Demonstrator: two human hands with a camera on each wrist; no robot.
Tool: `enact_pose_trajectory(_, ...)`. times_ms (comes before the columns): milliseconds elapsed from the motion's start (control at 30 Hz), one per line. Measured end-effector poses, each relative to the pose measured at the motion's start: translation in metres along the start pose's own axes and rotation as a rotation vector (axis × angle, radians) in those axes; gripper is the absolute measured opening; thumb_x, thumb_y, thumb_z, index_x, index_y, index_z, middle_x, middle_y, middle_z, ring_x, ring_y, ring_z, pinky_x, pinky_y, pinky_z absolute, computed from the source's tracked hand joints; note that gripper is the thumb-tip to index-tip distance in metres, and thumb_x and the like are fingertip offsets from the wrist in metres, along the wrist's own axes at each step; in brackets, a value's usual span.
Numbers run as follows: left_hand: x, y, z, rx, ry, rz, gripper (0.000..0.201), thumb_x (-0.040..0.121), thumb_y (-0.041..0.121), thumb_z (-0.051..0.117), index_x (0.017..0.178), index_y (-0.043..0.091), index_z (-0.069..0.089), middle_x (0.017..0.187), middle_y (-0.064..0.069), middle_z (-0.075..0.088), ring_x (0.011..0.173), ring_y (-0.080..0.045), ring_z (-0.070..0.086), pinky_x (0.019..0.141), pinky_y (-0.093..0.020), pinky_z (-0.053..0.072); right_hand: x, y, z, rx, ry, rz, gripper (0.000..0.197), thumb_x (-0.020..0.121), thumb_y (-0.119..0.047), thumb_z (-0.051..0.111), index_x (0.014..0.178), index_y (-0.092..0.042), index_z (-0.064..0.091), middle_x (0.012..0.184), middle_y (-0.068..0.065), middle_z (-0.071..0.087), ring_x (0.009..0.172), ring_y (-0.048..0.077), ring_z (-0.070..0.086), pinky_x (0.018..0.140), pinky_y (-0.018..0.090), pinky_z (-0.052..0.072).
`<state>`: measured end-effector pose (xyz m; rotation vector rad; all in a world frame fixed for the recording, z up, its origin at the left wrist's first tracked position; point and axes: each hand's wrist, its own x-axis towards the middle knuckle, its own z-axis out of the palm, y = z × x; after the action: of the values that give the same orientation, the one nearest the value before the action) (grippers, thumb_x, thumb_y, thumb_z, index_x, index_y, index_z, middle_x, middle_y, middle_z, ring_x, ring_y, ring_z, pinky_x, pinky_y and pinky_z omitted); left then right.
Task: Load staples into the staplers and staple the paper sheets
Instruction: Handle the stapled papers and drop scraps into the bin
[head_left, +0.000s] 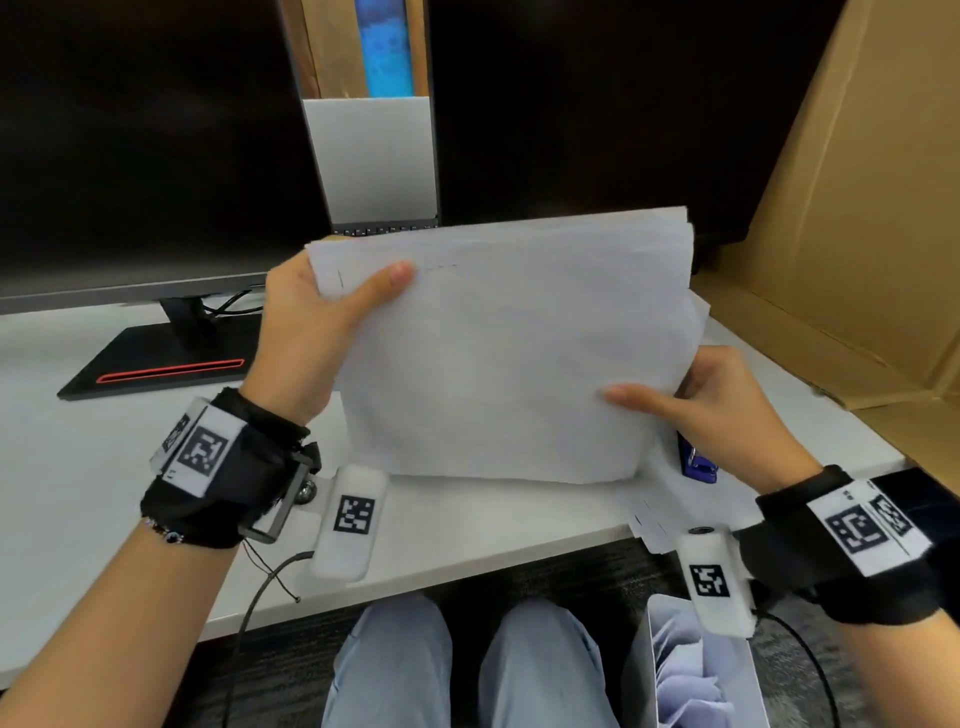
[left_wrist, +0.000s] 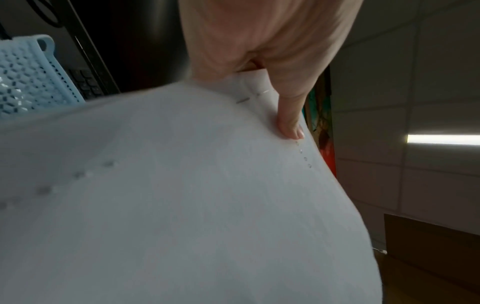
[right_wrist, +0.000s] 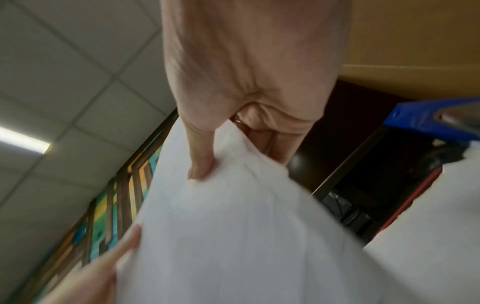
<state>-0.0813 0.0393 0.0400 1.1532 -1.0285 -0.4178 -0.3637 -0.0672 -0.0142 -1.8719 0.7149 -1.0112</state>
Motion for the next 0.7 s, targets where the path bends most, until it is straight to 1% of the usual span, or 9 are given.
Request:
enact_pose_trajectory(100,-0.002,-0.001,-0.001,-0.038,-0.027,-0.012,0.040,0.073,0.027,0.072,0.110,0.015,0.062,0.112,-0.005,0.069,0.098,-0.013,0.068,0.078,-0.025,0.056,0.000,-0.002,0.003,0.198,0.048,0.018,0.033,0.084,-0.020,0.065,0.116,-0.014,0.066,0.112,-0.003,0.073,0.104,0.016,0.070,0.081,0.027,0.057)
enact_pose_trajectory(200,-0.001,-0.011,-0.002,-0.037,-0.052,-0.084,0.030,0.082,0.023,0.069,0.112,0.020,0.063,0.115,-0.003,0.068,0.103,-0.016,0.067,0.083,-0.031,0.057,0.002,-0.008,0.005,0.373,0.126,0.024,0.031,0.088,-0.026,0.058,0.118,-0.017,0.064,0.114,0.000,0.073,0.102,0.020,0.070,0.078,0.029,0.058)
enact_pose_trajectory(300,-0.003,-0.023,0.004,-0.139,-0.070,-0.206,0.036,0.088,0.017,0.065,0.122,0.009,0.060,0.115,-0.006,0.069,0.098,-0.017,0.067,0.082,-0.029,0.058,0.004,-0.010,0.010,0.383,0.210,0.031,0.035,0.094,-0.027,0.055,0.126,-0.014,0.054,0.111,0.002,0.073,0.093,0.016,0.072,0.071,0.028,0.058)
enact_pose_trajectory(367,-0.004,-0.028,0.010,-0.222,-0.088,-0.249,0.042,0.090,0.016,0.062,0.129,0.004,0.054,0.120,-0.012,0.066,0.102,-0.021,0.065,0.083,-0.029,0.057,0.005,-0.003,0.016,0.300,0.279,0.060,0.038,0.093,-0.031,0.059,0.126,-0.019,0.049,0.104,0.005,0.073,0.086,0.018,0.072,0.069,0.031,0.058)
enact_pose_trajectory(433,-0.005,-0.030,0.015,-0.288,-0.078,-0.268,0.042,0.091,0.015,0.060,0.130,0.002,0.053,0.123,-0.014,0.065,0.105,-0.023,0.064,0.086,-0.029,0.057,0.003,0.005,0.025,0.219,0.291,0.109,0.038,0.092,-0.039,0.059,0.124,-0.025,0.046,0.098,0.010,0.072,0.085,0.022,0.071,0.072,0.037,0.055)
enact_pose_trajectory(500,-0.005,-0.031,0.020,-0.321,-0.052,-0.269,0.038,0.091,0.014,0.061,0.127,0.004,0.054,0.122,-0.013,0.065,0.103,-0.021,0.065,0.085,-0.029,0.057,0.001,0.008,0.032,0.089,0.247,0.134,0.030,0.094,-0.043,0.053,0.119,-0.027,0.050,0.096,0.008,0.070,0.087,0.021,0.068,0.071,0.031,0.051)
enact_pose_trajectory(600,-0.004,-0.032,0.027,-0.297,-0.026,-0.237,0.027,0.090,0.012,0.062,0.117,0.009,0.059,0.113,-0.011,0.068,0.096,-0.018,0.067,0.081,-0.029,0.058,-0.001,0.004,0.037,0.093,0.074,0.197,0.028,0.096,-0.049,0.045,0.116,-0.034,0.058,0.103,-0.017,0.070,0.096,0.001,0.066,0.075,0.017,0.049)
enact_pose_trajectory(633,-0.004,-0.032,0.030,-0.288,-0.014,-0.226,0.024,0.090,0.011,0.063,0.113,0.010,0.059,0.109,-0.010,0.069,0.092,-0.017,0.067,0.079,-0.028,0.058,-0.002,0.001,0.038,0.159,-0.015,0.235,0.034,0.094,-0.056,0.046,0.118,-0.036,0.058,0.106,-0.022,0.069,0.100,-0.003,0.065,0.082,0.019,0.051)
enact_pose_trajectory(700,-0.004,-0.033,0.034,-0.271,-0.002,-0.204,0.021,0.089,0.010,0.063,0.110,0.011,0.059,0.102,-0.006,0.069,0.086,-0.015,0.067,0.076,-0.027,0.058,-0.003,-0.001,0.037,0.273,-0.154,0.321,0.056,0.084,-0.063,0.055,0.129,-0.030,0.055,0.120,-0.011,0.069,0.110,0.010,0.066,0.095,0.035,0.051)
